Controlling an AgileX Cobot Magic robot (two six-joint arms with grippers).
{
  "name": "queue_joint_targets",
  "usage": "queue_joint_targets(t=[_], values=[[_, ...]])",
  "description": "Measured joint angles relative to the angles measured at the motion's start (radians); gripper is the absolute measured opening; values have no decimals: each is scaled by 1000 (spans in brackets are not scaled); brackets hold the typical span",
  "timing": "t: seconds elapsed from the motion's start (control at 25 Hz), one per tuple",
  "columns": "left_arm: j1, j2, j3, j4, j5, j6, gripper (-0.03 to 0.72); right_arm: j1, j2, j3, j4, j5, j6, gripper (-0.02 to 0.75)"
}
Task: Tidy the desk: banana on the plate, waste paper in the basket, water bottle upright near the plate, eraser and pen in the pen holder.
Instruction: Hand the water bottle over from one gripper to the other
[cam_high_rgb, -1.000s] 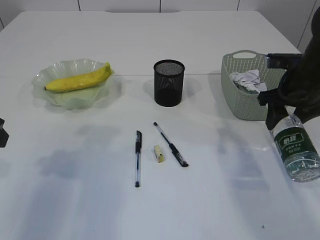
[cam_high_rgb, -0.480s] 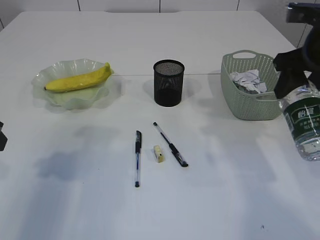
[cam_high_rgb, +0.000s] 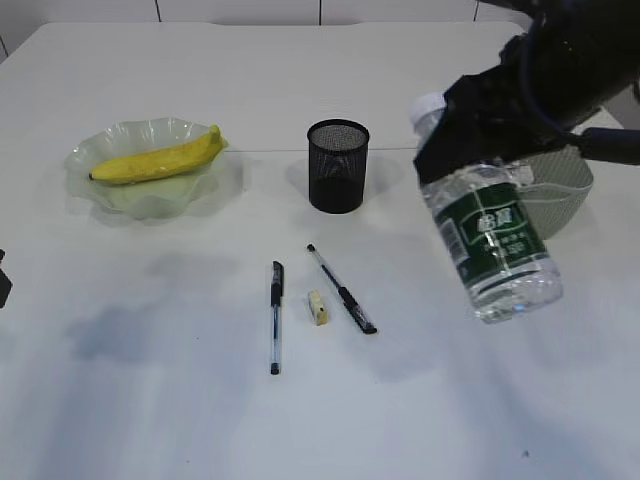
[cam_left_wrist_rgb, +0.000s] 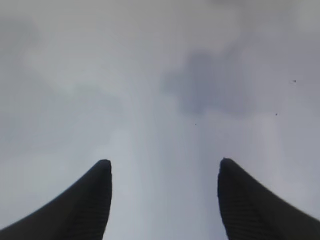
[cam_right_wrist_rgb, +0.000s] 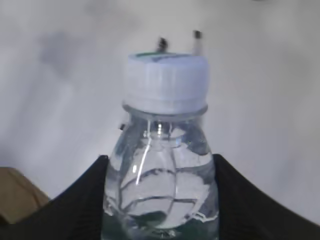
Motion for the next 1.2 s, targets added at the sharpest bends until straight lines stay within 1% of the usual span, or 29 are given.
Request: queue_joint_targets(t=[0.08, 0.24, 0.48, 0.68, 0.8, 0.88, 1.0, 1.2], values=[[0, 0, 0, 0, 2, 0, 464, 15, 0, 0, 126, -9, -133, 419], [0, 0, 0, 0, 2, 0, 464, 20, -2, 0, 375, -17, -381, 419], [0, 0, 0, 0, 2, 0, 455, 20, -2, 0, 625, -17, -689, 419], [0, 0, 0, -2, 2, 0, 447, 22, -2, 0, 814, 24, -905, 419], [0, 0, 0, -5, -7, 0, 446, 23, -2, 0, 905, 47, -993, 419], [0, 0, 0, -6, -29, 0, 446, 23, -2, 0, 939, 56, -1029, 419], [0, 0, 0, -6, -94, 0, 446, 23, -2, 0, 963, 58, -1054, 419], [0, 0, 0, -12, -301, 0, 446, 23, -2, 0, 969, 60, -1078, 419]])
